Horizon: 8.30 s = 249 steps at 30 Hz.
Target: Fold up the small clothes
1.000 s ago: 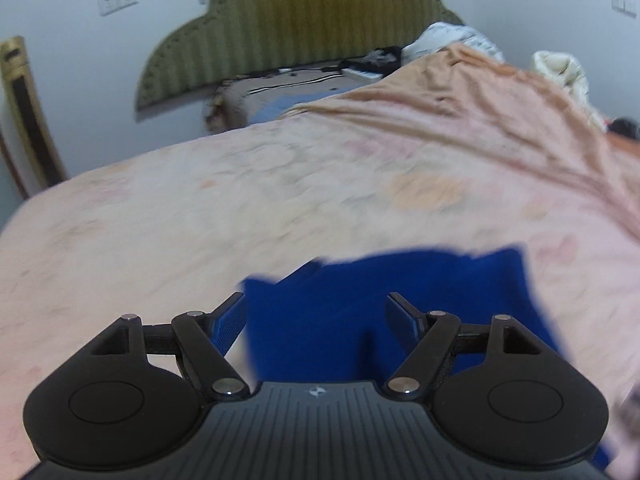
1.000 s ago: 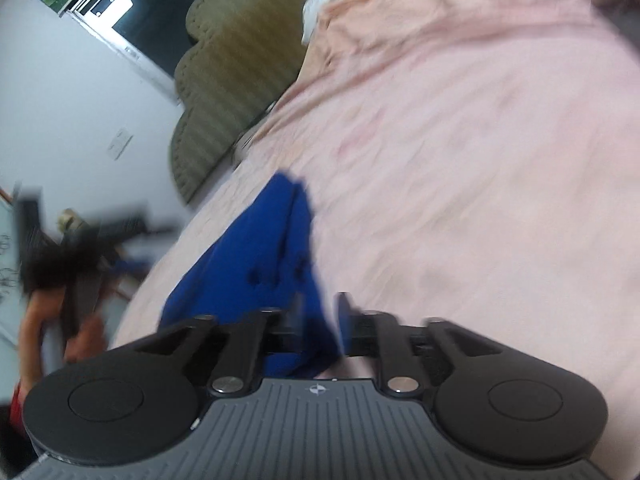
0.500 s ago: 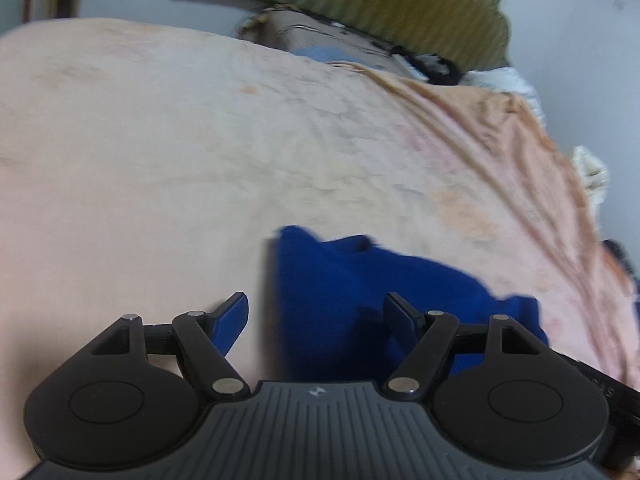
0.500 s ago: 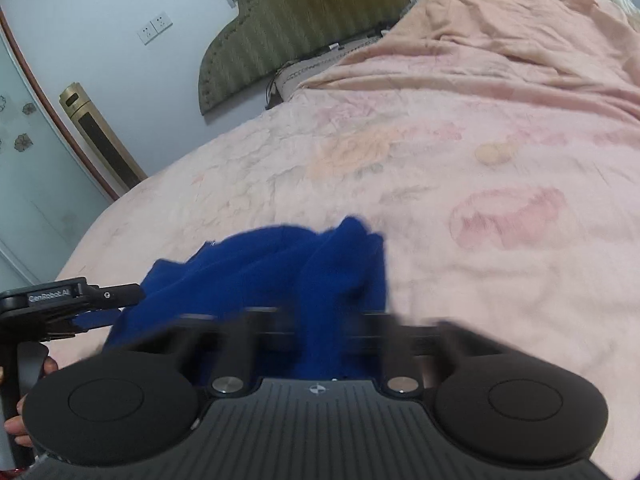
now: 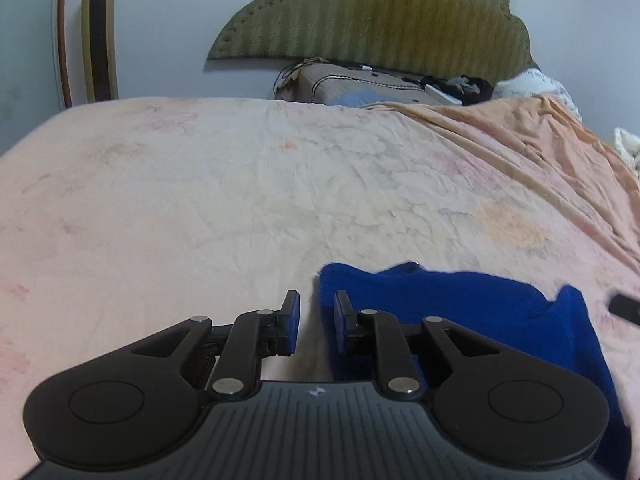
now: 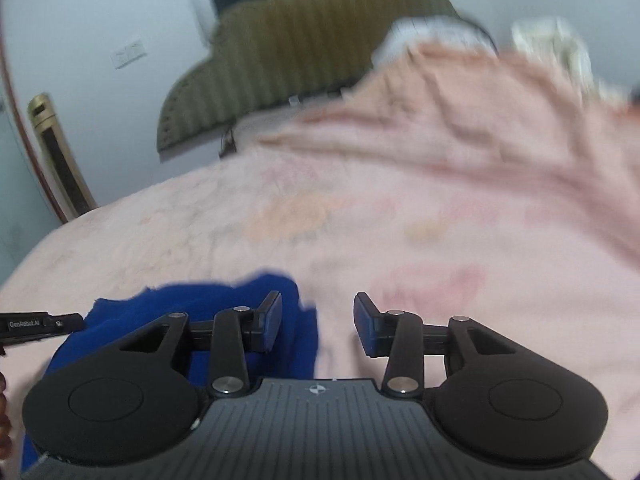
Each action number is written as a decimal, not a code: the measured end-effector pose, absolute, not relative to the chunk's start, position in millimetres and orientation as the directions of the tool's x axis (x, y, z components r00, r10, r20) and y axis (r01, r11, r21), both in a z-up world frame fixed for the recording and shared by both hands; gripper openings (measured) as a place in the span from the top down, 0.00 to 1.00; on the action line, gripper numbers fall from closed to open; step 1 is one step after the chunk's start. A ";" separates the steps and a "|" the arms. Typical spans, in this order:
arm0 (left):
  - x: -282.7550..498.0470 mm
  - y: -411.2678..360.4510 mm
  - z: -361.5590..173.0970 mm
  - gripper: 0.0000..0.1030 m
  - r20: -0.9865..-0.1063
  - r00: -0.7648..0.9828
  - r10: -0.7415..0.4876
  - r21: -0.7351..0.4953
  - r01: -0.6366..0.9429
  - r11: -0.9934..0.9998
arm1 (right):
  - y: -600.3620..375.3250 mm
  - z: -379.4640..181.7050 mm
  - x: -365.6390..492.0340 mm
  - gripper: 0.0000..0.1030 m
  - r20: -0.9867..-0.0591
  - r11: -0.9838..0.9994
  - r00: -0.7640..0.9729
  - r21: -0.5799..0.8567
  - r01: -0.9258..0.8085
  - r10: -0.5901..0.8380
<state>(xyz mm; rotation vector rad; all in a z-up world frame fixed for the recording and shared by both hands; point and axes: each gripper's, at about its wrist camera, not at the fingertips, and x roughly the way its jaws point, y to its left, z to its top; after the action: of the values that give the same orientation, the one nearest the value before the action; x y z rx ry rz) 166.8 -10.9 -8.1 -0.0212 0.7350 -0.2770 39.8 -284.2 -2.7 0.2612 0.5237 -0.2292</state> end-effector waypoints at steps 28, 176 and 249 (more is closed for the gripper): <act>-9.2 -12.9 -11.3 0.45 -0.665 0.595 -0.452 0.016 0.616 0.787 | -256.2 16.9 30.2 0.52 -0.592 0.996 0.806 0.079 0.043 0.012; -31.4 22.9 -47.7 0.07 -0.644 0.741 -0.189 0.086 0.315 0.945 | -194.8 -52.3 -106.9 0.00 -0.622 0.944 0.735 -0.022 0.328 -0.270; -42.6 24.2 -18.4 0.07 -0.703 0.692 -0.165 0.105 0.330 0.938 | -160.8 -12.8 -132.5 0.00 -0.633 0.959 0.737 -0.032 0.281 -0.237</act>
<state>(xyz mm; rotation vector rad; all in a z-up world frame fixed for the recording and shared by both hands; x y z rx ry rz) -42.6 24.2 -18.4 0.2315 0.7594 -0.2792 -132.5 -160.8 -12.8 0.0673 0.6860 -0.2847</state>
